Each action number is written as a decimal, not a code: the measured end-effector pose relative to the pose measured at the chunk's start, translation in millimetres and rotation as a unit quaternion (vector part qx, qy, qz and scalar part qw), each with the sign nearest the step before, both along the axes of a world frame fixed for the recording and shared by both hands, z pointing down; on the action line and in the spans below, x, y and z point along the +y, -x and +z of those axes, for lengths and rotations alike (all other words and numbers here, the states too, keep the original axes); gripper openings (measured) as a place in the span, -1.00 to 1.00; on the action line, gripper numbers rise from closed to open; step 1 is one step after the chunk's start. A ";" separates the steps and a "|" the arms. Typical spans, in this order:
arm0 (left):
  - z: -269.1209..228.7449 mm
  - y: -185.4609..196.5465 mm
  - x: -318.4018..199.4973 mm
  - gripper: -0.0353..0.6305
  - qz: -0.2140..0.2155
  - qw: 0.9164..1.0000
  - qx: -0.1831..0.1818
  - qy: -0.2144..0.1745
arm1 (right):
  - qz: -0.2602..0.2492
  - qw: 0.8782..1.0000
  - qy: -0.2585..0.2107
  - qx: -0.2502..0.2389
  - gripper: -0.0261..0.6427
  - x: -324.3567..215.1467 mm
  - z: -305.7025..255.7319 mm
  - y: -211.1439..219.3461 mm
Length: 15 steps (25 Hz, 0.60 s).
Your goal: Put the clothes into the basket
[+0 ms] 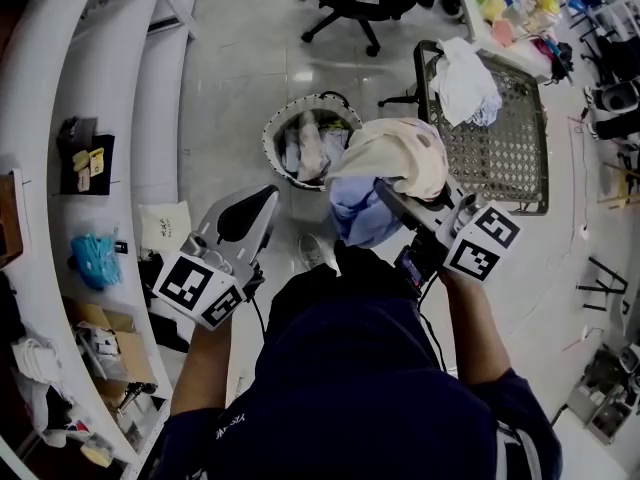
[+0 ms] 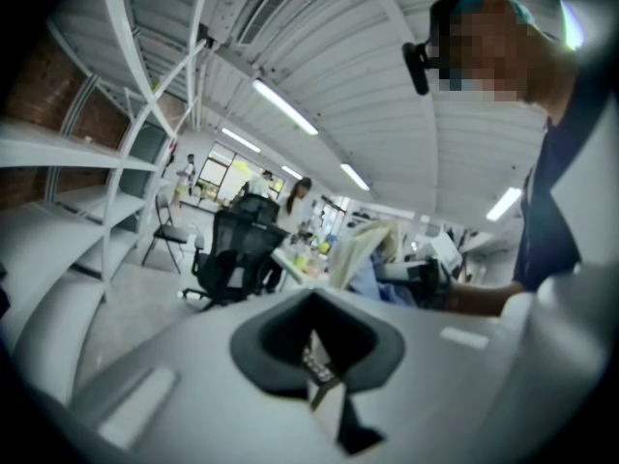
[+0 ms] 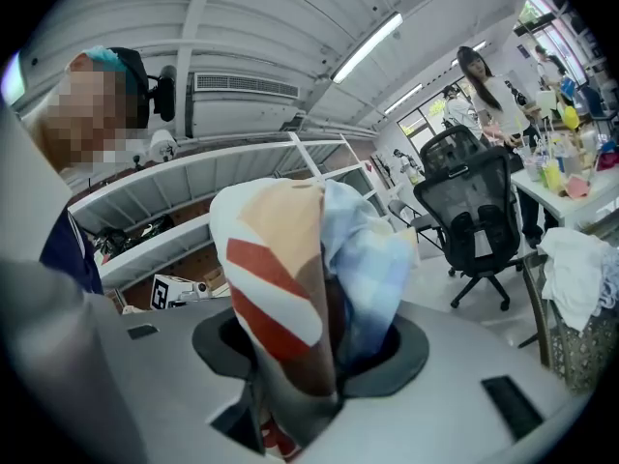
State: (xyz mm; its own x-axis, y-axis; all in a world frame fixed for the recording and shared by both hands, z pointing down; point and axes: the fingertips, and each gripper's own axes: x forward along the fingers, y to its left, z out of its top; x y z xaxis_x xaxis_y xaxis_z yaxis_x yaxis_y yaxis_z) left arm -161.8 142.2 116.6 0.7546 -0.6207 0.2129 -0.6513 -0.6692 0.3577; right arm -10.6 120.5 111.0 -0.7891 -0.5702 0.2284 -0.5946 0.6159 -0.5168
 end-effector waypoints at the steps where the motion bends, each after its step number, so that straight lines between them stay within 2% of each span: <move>1: 2.8 -0.1 -3.3 -0.88 -0.001 1.000 -0.001 0.003 | -0.002 1.000 0.002 0.000 -0.30 -4.0 2.7 0.0; 9: 28.5 -18.4 -40.1 -0.88 -0.014 0.999 -0.014 0.029 | -0.016 1.000 0.027 -0.004 -0.30 -54.9 37.5 -11.2; 15: 75.6 -43.8 -75.3 -0.88 -0.029 0.997 -0.049 0.061 | -0.042 0.998 0.055 -0.014 -0.30 -102.1 80.8 -21.5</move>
State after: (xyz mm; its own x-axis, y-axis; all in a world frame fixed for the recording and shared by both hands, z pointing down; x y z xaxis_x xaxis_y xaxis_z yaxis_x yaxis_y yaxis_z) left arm -118.0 67.0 192.2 0.6901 -0.6275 0.3607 -0.7235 -0.5848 0.3668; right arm 10.9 18.5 191.8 -0.8403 -0.4743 0.2625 -0.5272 0.6024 -0.5993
